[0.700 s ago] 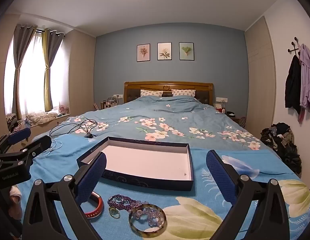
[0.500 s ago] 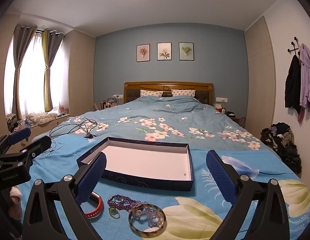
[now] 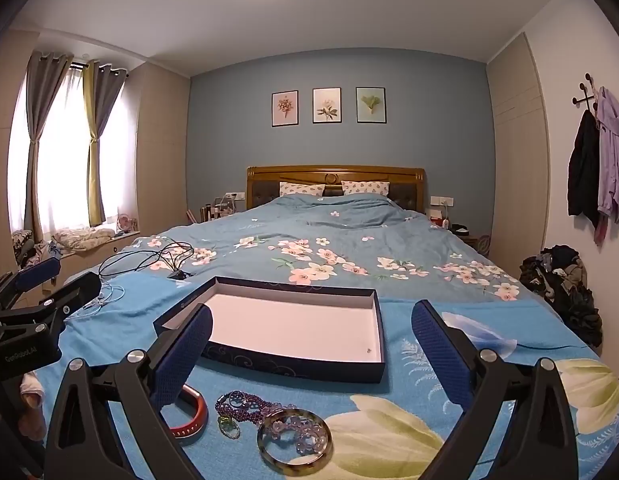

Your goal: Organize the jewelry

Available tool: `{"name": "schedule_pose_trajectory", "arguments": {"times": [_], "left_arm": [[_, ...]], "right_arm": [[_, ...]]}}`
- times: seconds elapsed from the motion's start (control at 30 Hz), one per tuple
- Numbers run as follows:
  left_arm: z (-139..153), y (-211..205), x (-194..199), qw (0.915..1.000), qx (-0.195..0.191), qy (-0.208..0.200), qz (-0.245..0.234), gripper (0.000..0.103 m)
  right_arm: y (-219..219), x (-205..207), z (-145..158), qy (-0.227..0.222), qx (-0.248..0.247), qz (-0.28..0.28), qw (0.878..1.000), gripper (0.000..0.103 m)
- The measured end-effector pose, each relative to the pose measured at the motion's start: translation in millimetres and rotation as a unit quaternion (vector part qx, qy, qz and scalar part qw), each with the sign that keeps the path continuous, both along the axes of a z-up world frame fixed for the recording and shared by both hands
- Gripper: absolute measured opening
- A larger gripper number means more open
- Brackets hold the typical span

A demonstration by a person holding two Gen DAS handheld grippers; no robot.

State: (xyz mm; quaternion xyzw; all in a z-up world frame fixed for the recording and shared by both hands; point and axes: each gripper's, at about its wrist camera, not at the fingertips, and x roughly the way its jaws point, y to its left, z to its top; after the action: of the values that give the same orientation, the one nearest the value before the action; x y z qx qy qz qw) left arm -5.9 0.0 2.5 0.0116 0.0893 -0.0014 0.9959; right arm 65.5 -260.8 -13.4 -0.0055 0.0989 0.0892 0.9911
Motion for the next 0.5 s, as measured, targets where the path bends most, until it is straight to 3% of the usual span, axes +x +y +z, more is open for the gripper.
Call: {"name": "schedule_pose_trajectory", "arguments": {"times": [0.5], "left_arm": [[3.2, -0.9, -3.8, 1.0, 0.002, -0.004, 0.003, 0.097]], "right_arm": [[3.1, 0.4, 0.3, 0.003, 0.0, -0.001, 1.0, 0.096]]}}
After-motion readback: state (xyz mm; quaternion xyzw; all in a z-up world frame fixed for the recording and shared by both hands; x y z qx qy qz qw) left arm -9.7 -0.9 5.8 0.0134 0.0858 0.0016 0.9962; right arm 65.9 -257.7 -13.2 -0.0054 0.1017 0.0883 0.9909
